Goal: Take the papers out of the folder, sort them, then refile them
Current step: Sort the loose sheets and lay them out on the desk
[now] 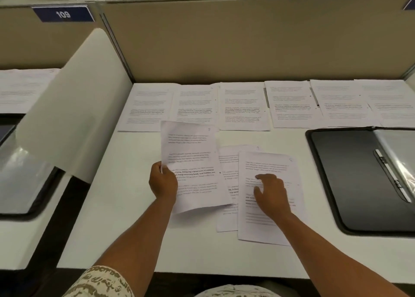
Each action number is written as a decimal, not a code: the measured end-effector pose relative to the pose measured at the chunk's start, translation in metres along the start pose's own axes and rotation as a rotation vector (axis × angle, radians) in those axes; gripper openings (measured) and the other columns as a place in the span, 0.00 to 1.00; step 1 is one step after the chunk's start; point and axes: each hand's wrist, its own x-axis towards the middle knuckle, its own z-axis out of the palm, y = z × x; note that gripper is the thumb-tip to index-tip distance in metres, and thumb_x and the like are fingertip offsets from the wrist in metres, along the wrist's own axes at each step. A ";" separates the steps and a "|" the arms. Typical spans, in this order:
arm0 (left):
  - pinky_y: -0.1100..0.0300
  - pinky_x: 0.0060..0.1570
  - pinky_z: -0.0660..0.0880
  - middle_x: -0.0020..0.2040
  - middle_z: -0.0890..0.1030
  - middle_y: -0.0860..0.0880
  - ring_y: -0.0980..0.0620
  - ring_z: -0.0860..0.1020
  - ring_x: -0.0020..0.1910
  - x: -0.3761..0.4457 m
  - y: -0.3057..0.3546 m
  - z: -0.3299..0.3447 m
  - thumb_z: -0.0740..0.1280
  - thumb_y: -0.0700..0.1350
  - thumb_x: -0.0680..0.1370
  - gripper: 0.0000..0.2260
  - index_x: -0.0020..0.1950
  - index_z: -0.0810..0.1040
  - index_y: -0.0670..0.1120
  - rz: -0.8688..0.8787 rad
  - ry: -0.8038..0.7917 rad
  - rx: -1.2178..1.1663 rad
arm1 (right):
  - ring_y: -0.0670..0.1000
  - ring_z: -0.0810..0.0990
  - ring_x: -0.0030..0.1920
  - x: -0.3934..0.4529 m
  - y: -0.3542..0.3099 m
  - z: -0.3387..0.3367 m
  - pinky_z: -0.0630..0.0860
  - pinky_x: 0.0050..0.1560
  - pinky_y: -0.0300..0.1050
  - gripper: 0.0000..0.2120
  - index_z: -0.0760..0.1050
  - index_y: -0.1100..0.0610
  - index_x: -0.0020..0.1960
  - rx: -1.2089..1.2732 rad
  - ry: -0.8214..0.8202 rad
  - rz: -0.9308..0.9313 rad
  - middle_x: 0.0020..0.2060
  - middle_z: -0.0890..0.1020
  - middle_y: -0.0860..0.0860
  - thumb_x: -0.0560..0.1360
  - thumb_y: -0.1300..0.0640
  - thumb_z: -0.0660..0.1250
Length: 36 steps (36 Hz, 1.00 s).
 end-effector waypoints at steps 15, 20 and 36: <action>0.62 0.44 0.78 0.52 0.81 0.49 0.51 0.80 0.48 -0.002 -0.006 -0.047 0.60 0.42 0.83 0.08 0.57 0.78 0.46 -0.099 0.027 -0.185 | 0.58 0.86 0.51 0.056 -0.109 0.012 0.82 0.54 0.54 0.10 0.81 0.62 0.57 0.905 -0.558 0.271 0.52 0.87 0.55 0.80 0.56 0.69; 0.65 0.41 0.76 0.50 0.82 0.51 0.54 0.81 0.46 -0.001 -0.012 -0.060 0.61 0.41 0.82 0.07 0.55 0.79 0.48 -0.115 0.041 -0.226 | 0.56 0.87 0.48 0.057 -0.122 0.023 0.83 0.48 0.50 0.05 0.80 0.62 0.53 0.804 -0.505 0.245 0.48 0.87 0.56 0.79 0.65 0.68; 0.50 0.63 0.73 0.67 0.74 0.47 0.47 0.72 0.64 0.068 -0.057 -0.128 0.67 0.52 0.80 0.20 0.70 0.72 0.48 0.185 0.017 0.330 | 0.64 0.83 0.55 0.043 -0.196 0.119 0.79 0.60 0.63 0.06 0.80 0.60 0.50 0.827 -0.433 0.373 0.51 0.85 0.60 0.80 0.65 0.65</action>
